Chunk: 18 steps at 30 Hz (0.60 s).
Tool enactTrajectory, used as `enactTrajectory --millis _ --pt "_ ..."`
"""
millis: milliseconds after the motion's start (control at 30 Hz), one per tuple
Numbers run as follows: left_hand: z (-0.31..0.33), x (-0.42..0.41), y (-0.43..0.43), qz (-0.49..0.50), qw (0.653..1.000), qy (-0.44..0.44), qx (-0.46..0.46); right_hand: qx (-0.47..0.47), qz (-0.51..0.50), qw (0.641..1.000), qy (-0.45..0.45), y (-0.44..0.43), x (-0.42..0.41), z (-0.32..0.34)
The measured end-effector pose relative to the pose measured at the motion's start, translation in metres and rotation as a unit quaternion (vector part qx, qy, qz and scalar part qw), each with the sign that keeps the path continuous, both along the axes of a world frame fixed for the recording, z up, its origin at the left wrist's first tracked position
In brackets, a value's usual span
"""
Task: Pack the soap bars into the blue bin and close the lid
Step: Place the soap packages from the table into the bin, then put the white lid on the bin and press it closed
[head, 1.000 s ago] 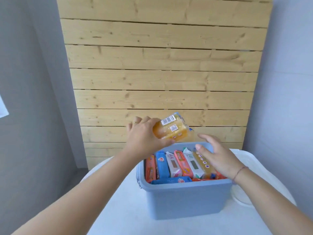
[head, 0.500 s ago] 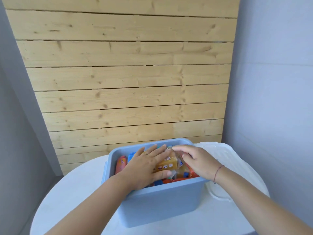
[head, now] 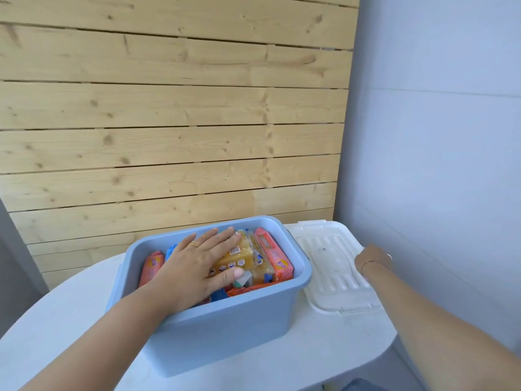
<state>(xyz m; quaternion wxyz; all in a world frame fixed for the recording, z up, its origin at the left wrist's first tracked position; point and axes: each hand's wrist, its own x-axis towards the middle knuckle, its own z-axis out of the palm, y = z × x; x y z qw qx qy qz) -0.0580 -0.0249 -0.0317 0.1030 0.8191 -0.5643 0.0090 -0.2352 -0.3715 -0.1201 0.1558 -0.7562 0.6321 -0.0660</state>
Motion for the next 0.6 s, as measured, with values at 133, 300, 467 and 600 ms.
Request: enactTrajectory --millis 133,300,467,600 --pt "0.001 -0.003 -0.003 0.004 1.0 -0.004 0.01 0.024 -0.009 0.999 -0.021 -0.02 -0.013 -0.01" --pt "0.002 -0.002 0.0 0.001 1.0 0.003 0.014 0.061 -0.015 0.979 -0.193 -0.024 -0.014 0.027" --pt "0.006 -0.005 0.003 0.003 1.0 0.013 0.021 -0.034 0.146 0.91 -0.387 0.021 -0.004 0.125" --pt "0.028 -0.014 0.012 0.061 0.98 0.097 -0.163 -0.143 0.333 0.83 -0.424 0.111 0.0 0.177"
